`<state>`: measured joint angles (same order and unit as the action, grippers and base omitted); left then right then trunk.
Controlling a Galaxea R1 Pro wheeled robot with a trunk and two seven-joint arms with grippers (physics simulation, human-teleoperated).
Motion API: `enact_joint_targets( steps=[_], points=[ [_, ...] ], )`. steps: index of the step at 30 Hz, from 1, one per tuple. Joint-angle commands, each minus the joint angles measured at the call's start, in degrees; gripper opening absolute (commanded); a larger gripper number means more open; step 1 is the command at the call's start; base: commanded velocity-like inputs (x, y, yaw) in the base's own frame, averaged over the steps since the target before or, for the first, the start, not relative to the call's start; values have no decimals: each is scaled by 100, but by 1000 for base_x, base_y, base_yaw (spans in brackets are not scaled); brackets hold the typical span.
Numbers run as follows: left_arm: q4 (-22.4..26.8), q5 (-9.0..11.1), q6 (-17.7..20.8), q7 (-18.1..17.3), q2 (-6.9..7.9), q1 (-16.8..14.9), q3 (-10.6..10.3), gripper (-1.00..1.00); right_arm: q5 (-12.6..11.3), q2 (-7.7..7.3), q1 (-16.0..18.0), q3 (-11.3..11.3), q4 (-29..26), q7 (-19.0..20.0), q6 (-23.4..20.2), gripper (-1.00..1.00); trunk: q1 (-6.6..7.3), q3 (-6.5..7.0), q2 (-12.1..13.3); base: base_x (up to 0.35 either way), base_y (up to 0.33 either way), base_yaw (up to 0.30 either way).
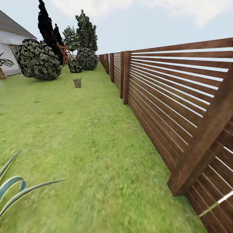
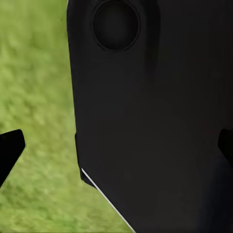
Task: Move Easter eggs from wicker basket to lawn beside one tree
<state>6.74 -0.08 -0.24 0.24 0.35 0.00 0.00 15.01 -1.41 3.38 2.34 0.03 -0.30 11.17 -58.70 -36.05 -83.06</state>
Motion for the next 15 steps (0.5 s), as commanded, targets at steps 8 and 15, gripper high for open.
enact_joint_targets(
  steps=[8,15],
  points=[
    [3,-1,-3,2,0,0,0,100,2,-8,4,21,6,12,17,100,-3,-5,-2,325,0,-269],
    [3,-1,-3,2,0,0,0,100,33,0,5,33,6,13,17,100,-3,-5,-2,325,0,-46]
  ],
)
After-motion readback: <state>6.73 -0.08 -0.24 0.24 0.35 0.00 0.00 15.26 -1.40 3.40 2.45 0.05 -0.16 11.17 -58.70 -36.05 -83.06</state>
